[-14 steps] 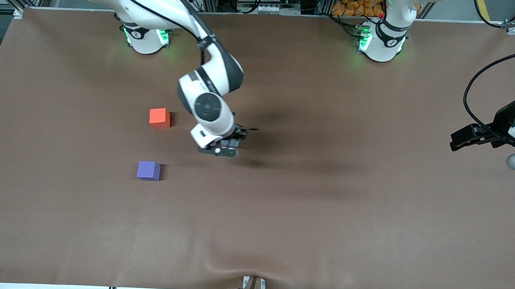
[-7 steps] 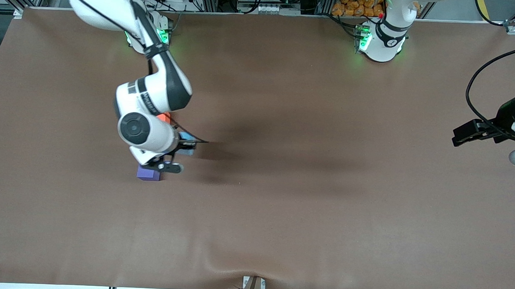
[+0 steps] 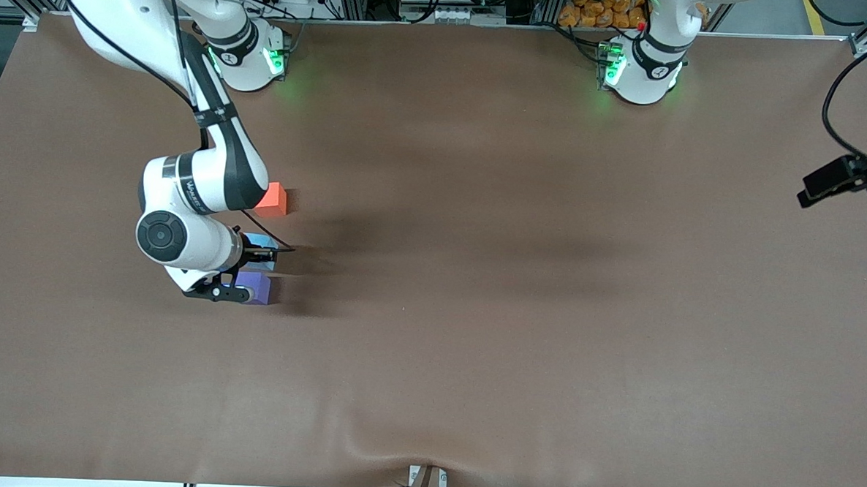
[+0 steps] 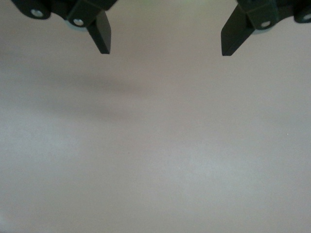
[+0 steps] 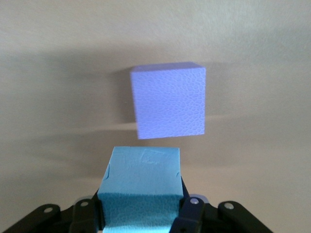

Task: Place blue block between orange and purple blocks
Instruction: 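Carry the blue cube with the right gripper between the orange and purple cubes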

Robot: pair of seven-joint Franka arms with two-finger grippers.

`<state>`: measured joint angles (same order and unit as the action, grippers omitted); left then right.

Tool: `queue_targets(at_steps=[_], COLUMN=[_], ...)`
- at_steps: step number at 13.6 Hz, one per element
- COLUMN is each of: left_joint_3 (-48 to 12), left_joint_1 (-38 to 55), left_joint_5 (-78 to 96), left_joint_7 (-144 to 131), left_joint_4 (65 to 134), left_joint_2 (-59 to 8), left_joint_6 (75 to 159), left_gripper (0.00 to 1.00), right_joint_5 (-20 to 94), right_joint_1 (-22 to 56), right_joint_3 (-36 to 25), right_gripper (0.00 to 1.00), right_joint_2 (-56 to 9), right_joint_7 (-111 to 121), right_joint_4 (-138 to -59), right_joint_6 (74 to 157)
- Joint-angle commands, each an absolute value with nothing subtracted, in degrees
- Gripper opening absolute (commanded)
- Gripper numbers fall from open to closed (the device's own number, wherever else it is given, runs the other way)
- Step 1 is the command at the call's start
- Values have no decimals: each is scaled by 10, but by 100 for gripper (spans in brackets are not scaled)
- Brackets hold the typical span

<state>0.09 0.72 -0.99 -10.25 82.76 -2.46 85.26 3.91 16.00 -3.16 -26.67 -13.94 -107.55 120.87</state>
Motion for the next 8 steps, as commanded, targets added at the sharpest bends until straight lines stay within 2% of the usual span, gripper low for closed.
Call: queue_targets(at_steps=[1,5,8], left_joint_3=[23,30,24], left_joint_1=[32,39,34], left_joint_5=[-3,-4,-6], left_joint_7=[-97,-97,-97], left_joint_4=[891,892,895], left_joint_2=[21,32,24], left_joint_6=[857,858,868], left_gripper=[100,100,100], right_joint_5=[31,30,30], right_joint_1=[152,149,143], right_joint_3=[-20,-20,-19], right_gripper=[26,27,28], right_joint_2=[-248,-250,-252], right_joint_7=[-137,-137,-137], right_joint_4=[-1129,-1138,-1159], right_joint_6=[1250,1252,1287])
